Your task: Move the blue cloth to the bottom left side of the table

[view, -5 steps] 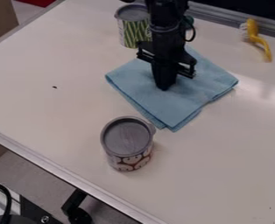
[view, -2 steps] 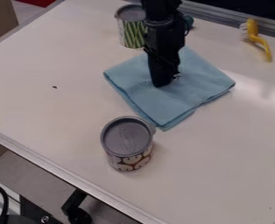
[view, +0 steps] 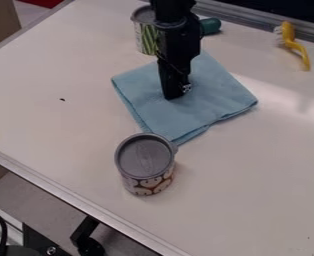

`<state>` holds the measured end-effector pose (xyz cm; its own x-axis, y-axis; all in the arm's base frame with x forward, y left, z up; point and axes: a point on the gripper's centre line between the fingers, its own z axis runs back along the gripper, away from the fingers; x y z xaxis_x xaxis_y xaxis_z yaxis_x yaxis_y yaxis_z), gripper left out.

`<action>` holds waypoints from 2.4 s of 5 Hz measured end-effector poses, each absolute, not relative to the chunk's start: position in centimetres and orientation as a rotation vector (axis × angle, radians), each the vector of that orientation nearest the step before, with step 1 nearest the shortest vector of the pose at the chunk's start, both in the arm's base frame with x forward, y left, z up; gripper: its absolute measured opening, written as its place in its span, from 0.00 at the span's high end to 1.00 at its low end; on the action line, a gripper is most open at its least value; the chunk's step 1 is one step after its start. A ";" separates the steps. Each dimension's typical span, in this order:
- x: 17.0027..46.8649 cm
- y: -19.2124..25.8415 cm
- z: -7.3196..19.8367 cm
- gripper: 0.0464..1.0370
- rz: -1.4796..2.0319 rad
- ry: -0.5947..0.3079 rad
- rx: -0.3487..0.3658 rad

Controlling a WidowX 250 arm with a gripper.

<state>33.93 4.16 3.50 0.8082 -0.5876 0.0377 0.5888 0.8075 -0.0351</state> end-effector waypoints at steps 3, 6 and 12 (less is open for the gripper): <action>33.2 7.7 3.3 0.99 -0.786 -0.060 -0.009; 29.2 11.3 3.5 0.99 -0.845 -0.051 0.017; 24.2 16.0 3.7 0.99 -0.873 -0.027 0.041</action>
<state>24.18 16.03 3.67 0.6421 -0.7666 0.0064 0.7656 0.6416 0.0471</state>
